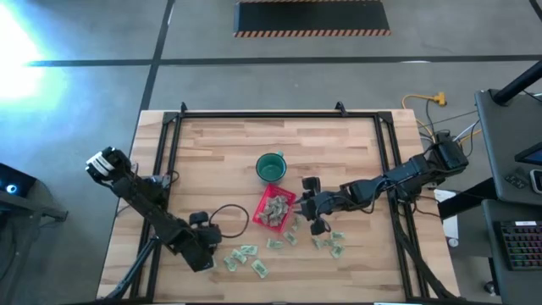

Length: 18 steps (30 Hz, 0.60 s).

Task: Pick and place items into bin
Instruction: Put the light green stevia packet into the red bin

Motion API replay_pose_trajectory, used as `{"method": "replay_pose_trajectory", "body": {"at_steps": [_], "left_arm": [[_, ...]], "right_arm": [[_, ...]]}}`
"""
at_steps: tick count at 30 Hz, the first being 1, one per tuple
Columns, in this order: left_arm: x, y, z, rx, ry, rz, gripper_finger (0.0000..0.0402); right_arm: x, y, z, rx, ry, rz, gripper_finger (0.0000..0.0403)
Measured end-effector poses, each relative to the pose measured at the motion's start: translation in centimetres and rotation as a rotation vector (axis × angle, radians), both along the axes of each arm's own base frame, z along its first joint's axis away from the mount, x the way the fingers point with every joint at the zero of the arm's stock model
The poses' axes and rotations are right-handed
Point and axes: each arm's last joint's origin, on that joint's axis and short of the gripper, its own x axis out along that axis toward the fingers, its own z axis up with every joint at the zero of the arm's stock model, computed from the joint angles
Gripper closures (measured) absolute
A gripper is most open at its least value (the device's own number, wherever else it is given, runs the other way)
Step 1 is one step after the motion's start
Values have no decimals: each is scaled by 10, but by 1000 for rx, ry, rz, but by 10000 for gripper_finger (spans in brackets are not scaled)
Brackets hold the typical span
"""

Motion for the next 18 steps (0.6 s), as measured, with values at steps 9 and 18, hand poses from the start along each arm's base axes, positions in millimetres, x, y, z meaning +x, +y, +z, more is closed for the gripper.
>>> {"method": "replay_pose_trajectory", "body": {"at_steps": [9, 18], "left_arm": [[1, -1, 0, 26, -8, -73, 390], [4, -3, 5, 73, -43, -148, 394]], "right_arm": [[0, 0, 0, 0, 4, -1, 296], [0, 0, -1, 1, 5, -2, 296]]}}
